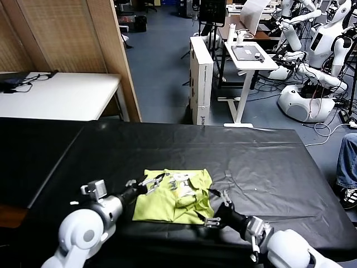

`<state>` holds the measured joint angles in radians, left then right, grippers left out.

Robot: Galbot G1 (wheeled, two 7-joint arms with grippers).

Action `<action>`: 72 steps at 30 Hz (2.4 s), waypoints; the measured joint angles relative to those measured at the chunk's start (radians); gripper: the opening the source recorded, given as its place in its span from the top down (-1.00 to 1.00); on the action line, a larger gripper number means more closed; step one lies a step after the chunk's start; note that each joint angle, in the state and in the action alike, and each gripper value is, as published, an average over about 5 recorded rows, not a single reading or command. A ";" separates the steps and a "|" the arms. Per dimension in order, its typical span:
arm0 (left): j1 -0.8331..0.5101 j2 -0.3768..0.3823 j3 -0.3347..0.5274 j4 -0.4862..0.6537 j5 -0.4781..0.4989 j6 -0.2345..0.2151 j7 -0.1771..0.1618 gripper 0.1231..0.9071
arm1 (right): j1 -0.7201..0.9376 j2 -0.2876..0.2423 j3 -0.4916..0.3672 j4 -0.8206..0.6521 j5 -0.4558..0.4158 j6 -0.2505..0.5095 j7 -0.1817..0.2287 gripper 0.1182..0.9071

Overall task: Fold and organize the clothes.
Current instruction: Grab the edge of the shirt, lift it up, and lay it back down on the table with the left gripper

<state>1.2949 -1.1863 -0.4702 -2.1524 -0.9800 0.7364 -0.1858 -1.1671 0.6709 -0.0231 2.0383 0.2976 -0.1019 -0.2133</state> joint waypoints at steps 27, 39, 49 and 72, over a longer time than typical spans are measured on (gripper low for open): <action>0.070 -0.018 -0.070 -0.006 0.054 0.000 0.023 -1.00 | 0.297 -0.026 -0.296 -0.041 0.036 -0.016 0.001 0.01; 0.073 -0.025 -0.070 0.004 0.066 0.000 0.023 -1.00 | 0.228 -0.046 -0.225 -0.018 0.047 -0.007 0.004 0.94; 0.077 -0.036 -0.069 0.006 0.074 0.000 0.025 -1.00 | 0.022 -0.101 -0.060 0.042 0.051 0.004 0.009 0.94; 0.115 -0.038 -0.091 0.006 0.112 0.000 0.047 -1.00 | -0.145 -0.162 0.158 0.084 0.186 0.043 0.092 -0.98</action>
<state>1.4098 -1.2242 -0.5613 -2.1461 -0.8682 0.7365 -0.1392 -1.3124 0.5088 0.1345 2.1222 0.4837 -0.0592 -0.1217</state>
